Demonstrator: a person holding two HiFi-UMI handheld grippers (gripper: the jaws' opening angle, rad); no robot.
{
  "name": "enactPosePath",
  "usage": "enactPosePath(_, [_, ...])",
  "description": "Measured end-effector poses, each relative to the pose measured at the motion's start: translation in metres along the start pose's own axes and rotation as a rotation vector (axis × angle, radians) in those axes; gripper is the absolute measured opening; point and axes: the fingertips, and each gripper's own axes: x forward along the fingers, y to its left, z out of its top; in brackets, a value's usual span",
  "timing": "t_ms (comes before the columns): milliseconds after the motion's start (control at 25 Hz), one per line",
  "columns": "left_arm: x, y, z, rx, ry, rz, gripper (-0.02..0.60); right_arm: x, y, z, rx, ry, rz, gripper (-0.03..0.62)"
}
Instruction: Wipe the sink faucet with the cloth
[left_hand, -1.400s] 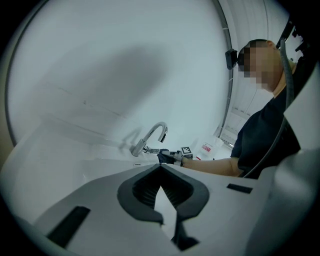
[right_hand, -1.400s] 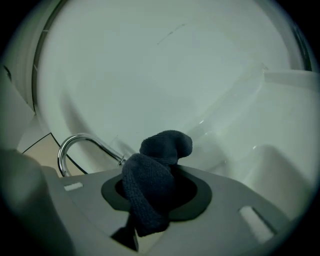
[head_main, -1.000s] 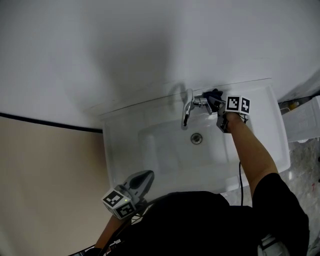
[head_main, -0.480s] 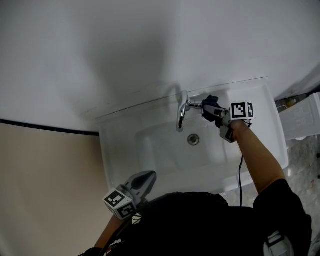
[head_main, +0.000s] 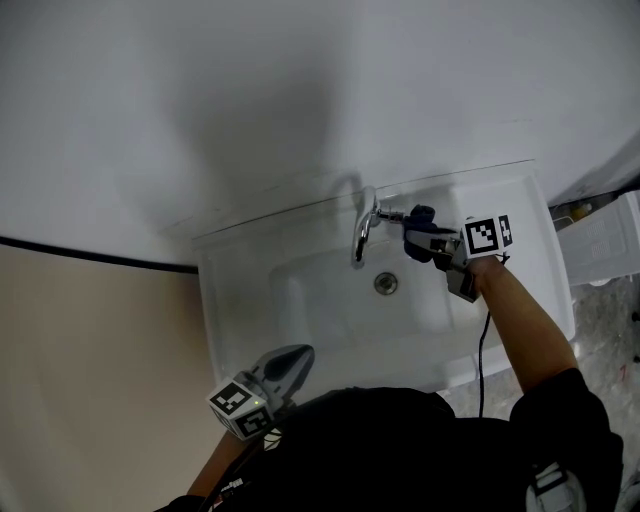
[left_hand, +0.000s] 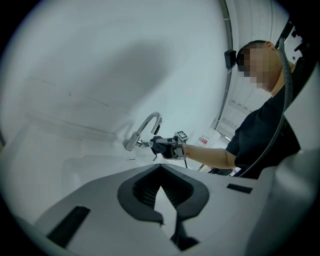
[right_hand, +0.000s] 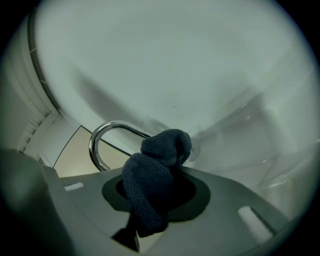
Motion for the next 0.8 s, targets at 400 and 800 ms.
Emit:
enactPosePath(400, [-0.02,0.016,-0.009,-0.016,-0.008,0.043,-0.009,0.04,-0.044,0.073,-0.391,0.066,-0.282,0.115])
enactPosePath(800, [-0.021,0.02,-0.015,-0.067,-0.015,0.032,-0.009,0.066,-0.037,0.051,-0.236,0.19,-0.164,0.115])
